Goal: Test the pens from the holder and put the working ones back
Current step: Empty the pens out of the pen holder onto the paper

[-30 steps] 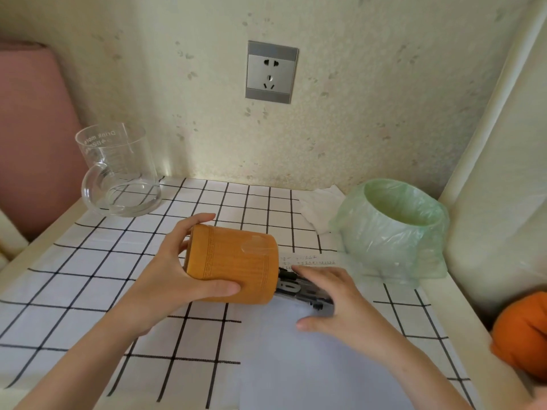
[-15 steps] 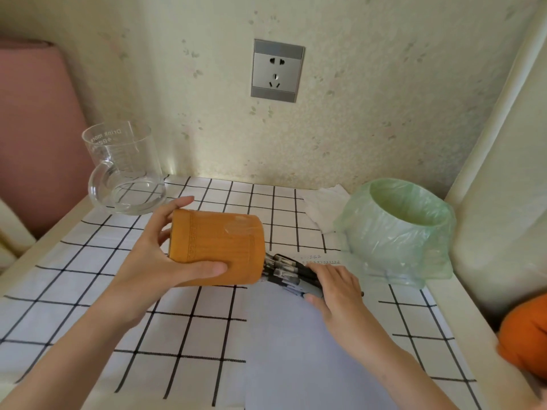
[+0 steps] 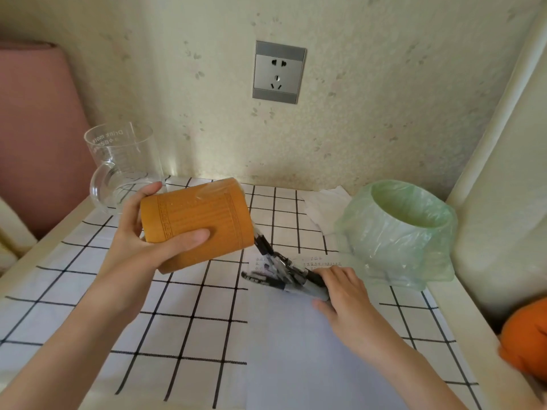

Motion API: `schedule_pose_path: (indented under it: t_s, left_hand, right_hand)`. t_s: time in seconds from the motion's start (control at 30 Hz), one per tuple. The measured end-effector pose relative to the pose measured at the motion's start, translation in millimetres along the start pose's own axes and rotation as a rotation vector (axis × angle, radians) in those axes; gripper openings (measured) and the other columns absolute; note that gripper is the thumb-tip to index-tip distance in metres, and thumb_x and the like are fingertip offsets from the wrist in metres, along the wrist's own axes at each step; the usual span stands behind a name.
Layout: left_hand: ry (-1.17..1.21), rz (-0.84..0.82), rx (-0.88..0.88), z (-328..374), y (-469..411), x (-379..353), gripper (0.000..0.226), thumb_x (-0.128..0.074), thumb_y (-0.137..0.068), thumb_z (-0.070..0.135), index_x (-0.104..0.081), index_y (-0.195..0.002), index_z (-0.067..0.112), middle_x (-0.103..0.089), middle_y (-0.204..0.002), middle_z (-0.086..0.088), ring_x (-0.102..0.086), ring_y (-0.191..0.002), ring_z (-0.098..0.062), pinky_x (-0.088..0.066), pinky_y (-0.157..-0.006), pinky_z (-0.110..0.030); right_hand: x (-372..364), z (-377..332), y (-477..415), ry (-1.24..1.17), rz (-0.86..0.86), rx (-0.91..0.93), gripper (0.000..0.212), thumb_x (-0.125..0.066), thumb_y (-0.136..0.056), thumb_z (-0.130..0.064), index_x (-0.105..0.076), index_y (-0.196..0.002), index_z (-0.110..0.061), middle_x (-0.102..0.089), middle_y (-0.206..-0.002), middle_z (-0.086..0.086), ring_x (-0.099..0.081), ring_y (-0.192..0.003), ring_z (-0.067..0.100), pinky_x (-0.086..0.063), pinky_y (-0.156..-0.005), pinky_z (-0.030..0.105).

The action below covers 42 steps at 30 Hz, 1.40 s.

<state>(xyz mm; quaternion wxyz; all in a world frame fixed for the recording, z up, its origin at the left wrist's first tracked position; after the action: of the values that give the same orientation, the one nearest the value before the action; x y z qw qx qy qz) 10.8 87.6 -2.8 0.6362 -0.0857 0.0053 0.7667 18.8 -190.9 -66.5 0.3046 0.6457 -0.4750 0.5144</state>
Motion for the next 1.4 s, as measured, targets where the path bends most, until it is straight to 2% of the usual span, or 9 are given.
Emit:
schedule_pose_path:
  t_s: [0.43,0.7,0.83,0.93,1.0,1.07,1.17,1.3,1.4]
  left_hand:
    - [-0.042,-0.106,0.047,-7,5,-14,0.101,-0.084,-0.03,0.036,-0.044,-0.12,0.055,-0.052,-0.121,0.006,-0.06,-0.104,-0.018,-0.055,-0.065,-0.027]
    - [-0.051,-0.167,0.076,-10,10,-20,0.099,-0.084,-0.032,0.035,-0.043,-0.12,0.055,-0.054,-0.117,0.011,-0.059,-0.104,-0.016,-0.056,-0.068,-0.03]
    - [-0.089,-0.188,0.083,-13,12,-24,0.1,-0.084,-0.031,0.037,-0.043,-0.119,0.057,-0.053,-0.114,0.016,-0.058,-0.105,-0.012,-0.056,-0.07,-0.032]
    - [-0.099,-0.196,0.082,-13,13,-26,0.1,-0.084,-0.031,0.037,-0.043,-0.119,0.057,-0.053,-0.113,0.018,-0.057,-0.105,-0.01,-0.056,-0.073,-0.033]
    - [-0.093,-0.19,0.079,-12,12,-24,0.1,-0.084,-0.031,0.037,-0.043,-0.119,0.057,-0.054,-0.113,0.018,-0.058,-0.105,-0.01,-0.056,-0.072,-0.033]
    - [-0.083,-0.177,0.08,-10,11,-20,0.099,-0.084,-0.031,0.036,-0.044,-0.119,0.057,-0.054,-0.116,0.016,-0.058,-0.106,-0.013,-0.056,-0.071,-0.031]
    - [-0.057,-0.161,0.078,-8,7,-13,0.099,-0.084,-0.031,0.034,-0.045,-0.119,0.057,-0.054,-0.12,0.012,-0.058,-0.107,-0.016,-0.056,-0.068,-0.028]
    - [0.018,-0.135,0.087,-6,3,-4,0.11,-0.09,-0.024,0.042,-0.045,-0.123,0.052,-0.057,-0.122,0.007,-0.061,-0.105,-0.016,-0.053,-0.071,-0.028]
    - [0.083,-0.117,0.095,-10,2,-5,0.109,-0.09,-0.026,0.043,-0.044,-0.125,0.049,-0.057,-0.123,0.004,-0.061,-0.107,-0.017,-0.051,-0.074,-0.03]
  right_hand:
    - [4,-25,3,-0.333,-0.113,-0.068,0.109,-0.07,-0.069,-0.06,-0.001,-0.15,-0.033,-0.004,-0.153,-0.021,-0.005,-0.14,0.002,-0.009,-0.113,0.025]
    - [7,-30,-9,-0.69,0.249,-0.236,0.089,-0.079,-0.069,-0.037,-0.018,-0.134,-0.04,-0.032,-0.142,-0.01,-0.036,-0.112,-0.012,-0.036,-0.094,0.01]
    - [7,-31,-11,-0.258,0.326,0.031,0.086,-0.077,-0.073,-0.037,-0.021,-0.138,-0.044,-0.006,-0.154,-0.019,0.001,-0.142,0.002,0.003,-0.117,0.025]
    - [4,-30,-14,-0.075,0.362,0.11,0.034,-0.072,-0.081,-0.026,-0.062,-0.113,-0.027,-0.061,-0.118,-0.013,-0.03,-0.131,0.0,0.01,-0.115,0.027]
    - [7,-26,-14,-0.106,0.375,0.052,0.022,-0.073,-0.08,-0.016,-0.066,-0.1,-0.022,-0.06,-0.083,-0.018,-0.053,-0.099,-0.001,0.006,-0.114,0.023]
    - [11,-22,-14,-0.12,0.375,0.025,0.023,-0.07,-0.081,-0.009,-0.066,-0.102,-0.019,-0.055,-0.076,-0.018,-0.055,-0.081,-0.003,-0.002,-0.115,0.028]
    - [16,-17,-13,-0.152,0.344,-0.009,0.026,-0.063,-0.084,0.003,-0.065,-0.104,-0.013,-0.049,-0.078,-0.017,-0.043,-0.082,-0.001,-0.019,-0.114,0.04]
    - [18,-6,-6,-0.206,0.224,-0.123,0.028,-0.055,-0.092,-0.009,-0.058,-0.117,-0.022,-0.051,-0.086,-0.011,-0.036,-0.103,0.007,-0.028,-0.101,0.026]
    - [18,-2,-4,-0.271,0.138,-0.142,0.027,-0.06,-0.09,-0.017,-0.056,-0.115,-0.027,-0.053,-0.094,-0.01,-0.042,-0.107,0.012,-0.041,-0.093,0.03]
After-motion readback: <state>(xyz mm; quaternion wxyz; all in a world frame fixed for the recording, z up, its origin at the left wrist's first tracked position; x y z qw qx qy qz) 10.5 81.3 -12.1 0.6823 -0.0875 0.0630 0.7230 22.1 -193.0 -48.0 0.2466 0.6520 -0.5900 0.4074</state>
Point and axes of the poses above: each hand's wrist, its own y-axis away from the middle knuckle, its own x-axis out of the back of the hand, z = x × y, the point moved 3 cm from there along -y, towards the middle knuckle
